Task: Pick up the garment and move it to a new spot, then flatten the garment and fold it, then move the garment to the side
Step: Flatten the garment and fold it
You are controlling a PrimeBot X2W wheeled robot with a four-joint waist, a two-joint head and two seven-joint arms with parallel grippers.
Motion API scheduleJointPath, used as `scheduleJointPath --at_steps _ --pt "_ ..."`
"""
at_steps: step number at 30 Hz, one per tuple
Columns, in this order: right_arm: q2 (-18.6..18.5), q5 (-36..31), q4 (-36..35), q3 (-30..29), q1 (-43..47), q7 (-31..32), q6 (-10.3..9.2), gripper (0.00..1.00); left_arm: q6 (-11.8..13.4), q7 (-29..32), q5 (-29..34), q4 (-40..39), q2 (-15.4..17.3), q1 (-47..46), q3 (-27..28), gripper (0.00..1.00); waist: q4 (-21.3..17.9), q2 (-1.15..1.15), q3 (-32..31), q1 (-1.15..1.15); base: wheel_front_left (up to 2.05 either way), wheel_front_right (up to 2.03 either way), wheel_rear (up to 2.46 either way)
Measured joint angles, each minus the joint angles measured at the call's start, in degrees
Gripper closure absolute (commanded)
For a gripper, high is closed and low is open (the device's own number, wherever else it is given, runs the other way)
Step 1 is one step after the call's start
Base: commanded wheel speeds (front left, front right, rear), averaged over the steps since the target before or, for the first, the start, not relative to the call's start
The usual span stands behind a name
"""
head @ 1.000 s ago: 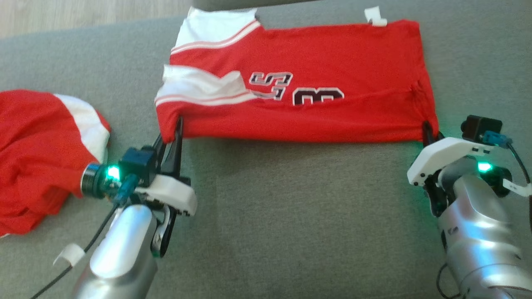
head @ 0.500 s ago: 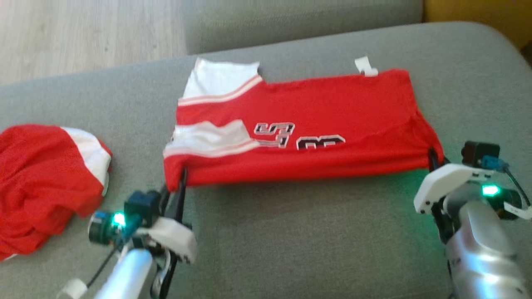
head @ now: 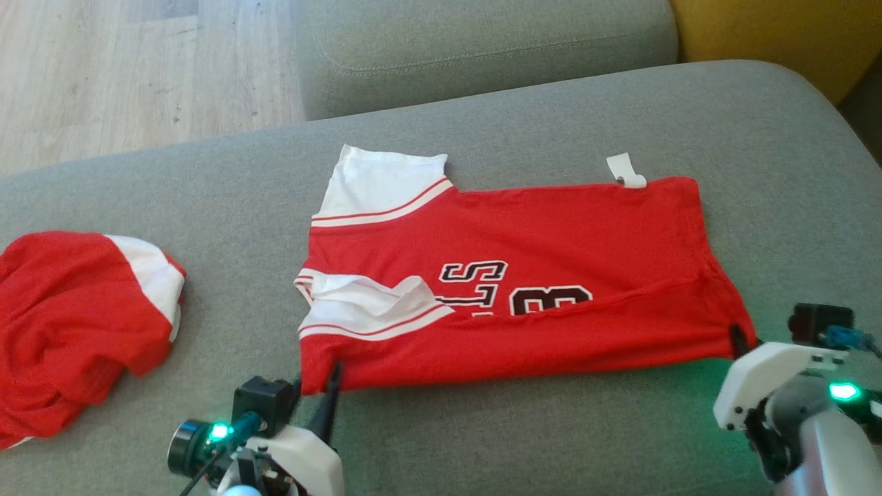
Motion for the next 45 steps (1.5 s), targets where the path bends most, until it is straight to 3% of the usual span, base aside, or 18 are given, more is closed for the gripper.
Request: scheduleJointPath --at_steps 1,2,7,14,19,22,24,29,32,39,45 --pt "0.07 0.27 -1.49 -0.27 0.77 0.51 0.0 0.0 0.54 -0.02 0.02 -0.37 0.0 0.12 -0.03 0.1 0.0 0.0 -0.01 0.0 0.0 0.0 0.0" --pt "0.09 0.49 -2.86 -0.46 1.42 0.85 0.0 0.0 0.88 -0.02 0.03 -0.63 0.02 0.27 -0.03 0.0 -0.01 0.0 0.01 0.0 0.0 0.0 0.0" --pt "0.56 0.59 -8.91 -1.88 2.77 -0.11 0.0 0.0 2.36 -1.92 0.44 -1.58 0.02 0.47 0.4 0.0 -0.14 0.0 0.6 0.0 0.0 0.0 0.0" --pt "1.02 0.35 -12.38 -3.59 1.9 -6.56 0.0 0.0 3.11 -6.86 0.19 -3.37 0.34 -1.94 3.31 0.0 -0.61 0.0 2.28 0.01 0.0 0.0 0.0" --pt "1.05 0.38 -12.82 -3.86 -1.08 -10.23 0.0 0.0 2.91 -9.23 0.19 -4.8 1.19 -6.84 5.22 0.0 -0.96 0.0 3.76 0.01 0.0 0.0 0.0" --pt "1.04 0.54 -12.79 -3.16 -3.64 -12.05 0.0 0.0 1.51 -9.32 0.19 -5.12 2.03 -10.84 6.03 0.0 -1.39 0.0 5.16 0.01 0.0 0.0 0.0" --pt "1.04 0.78 -12.66 -2.04 -4.91 -12.76 0.0 0.0 -0.46 -7.88 0.18 -4.74 2.96 -13.74 5.88 0.0 -1.8 0.0 6.19 0.01 0.0 0.0 0.0" --pt "1.04 0.79 -12.1 0.18 -8.48 -13.96 0.0 0.0 -8.46 0.02 -1.0 -0.66 4.91 -25.34 3.47 0.0 -2.92 0.0 9.68 0.02 0.0 0.0 0.0" --pt "1.04 0.82 -11.72 2.33 -11.87 -14.19 0.0 0.0 -11.13 6.45 -2.58 4.09 6.14 -34.53 1.34 0.0 -3.99 0.0 12.18 0.02 0.0 0.0 0.0" --pt "1.01 2.41 -10.34 5.92 -18.01 -16.34 0.0 0.0 -12.07 18.14 -9.17 14.84 10.03 -48.21 -6.91 0.0 -7.83 0.0 17.62 0.03 0.0 0.0 0.0" --pt "1.0 3.27 -9.39 7.37 -20.25 -17.53 0.0 0.0 -12.37 20.17 -13.16 21.09 13.18 -53.93 -12.54 0.0 -10.77 0.0 21.5 0.02 0.0 0.0 0.0"
